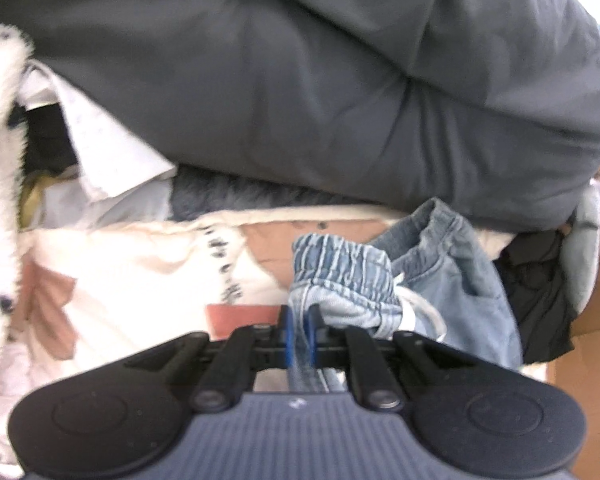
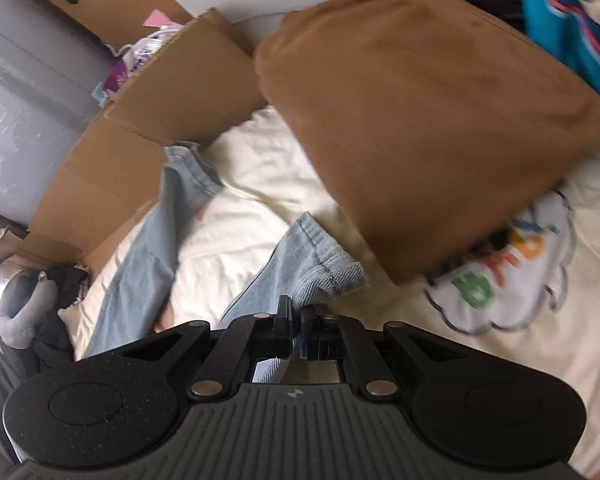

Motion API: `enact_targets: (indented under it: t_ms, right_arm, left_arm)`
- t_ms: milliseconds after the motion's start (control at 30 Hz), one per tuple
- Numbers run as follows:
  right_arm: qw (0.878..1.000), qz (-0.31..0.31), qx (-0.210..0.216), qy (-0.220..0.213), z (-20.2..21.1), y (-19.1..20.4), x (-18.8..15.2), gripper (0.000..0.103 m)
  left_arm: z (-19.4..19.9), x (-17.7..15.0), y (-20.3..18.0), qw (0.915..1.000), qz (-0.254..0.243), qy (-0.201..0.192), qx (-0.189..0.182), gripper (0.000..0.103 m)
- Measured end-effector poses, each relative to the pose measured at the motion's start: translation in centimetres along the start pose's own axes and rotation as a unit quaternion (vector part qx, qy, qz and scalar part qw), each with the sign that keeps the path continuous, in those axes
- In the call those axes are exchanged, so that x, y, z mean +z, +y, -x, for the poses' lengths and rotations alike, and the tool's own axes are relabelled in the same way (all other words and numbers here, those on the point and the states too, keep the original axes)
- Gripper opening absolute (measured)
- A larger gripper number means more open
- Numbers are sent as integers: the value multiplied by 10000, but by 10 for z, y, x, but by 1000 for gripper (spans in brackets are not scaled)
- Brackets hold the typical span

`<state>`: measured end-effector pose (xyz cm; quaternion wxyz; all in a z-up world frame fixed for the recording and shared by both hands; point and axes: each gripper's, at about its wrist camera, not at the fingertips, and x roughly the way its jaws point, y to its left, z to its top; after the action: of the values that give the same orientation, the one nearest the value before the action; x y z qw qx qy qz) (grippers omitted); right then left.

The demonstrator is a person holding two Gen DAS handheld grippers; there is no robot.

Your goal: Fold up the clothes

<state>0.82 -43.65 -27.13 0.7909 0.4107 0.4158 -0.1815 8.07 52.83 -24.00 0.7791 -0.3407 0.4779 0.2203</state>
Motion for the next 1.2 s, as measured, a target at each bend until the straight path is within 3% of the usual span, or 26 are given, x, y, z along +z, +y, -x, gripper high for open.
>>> enact_targets:
  t_ms: [300,500,700,967,1200]
  right_arm:
    - [9984,-137,-495,243,16,-31,-32,2]
    - [9959,80,-779,451,16,-40,-49,1]
    - [9938,5,-955,570,-5,-64,-57,1]
    - [9898,-88,-1231,715,-11,-78,-67,1]
    - [9839,-204,-1565,834,4,-83,-78,1]
  left_arm:
    - [-12,-20,31,9979,-269,138,570,0]
    - [-20,-17,51,9990,-100,354,237,0]
    - [-43,-28,45,9978,-144,575,305,36]
    - [-84,-38,39,9958,-119,676,606,36]
    - [-112,-44,30,9938,-383,799,671,35]
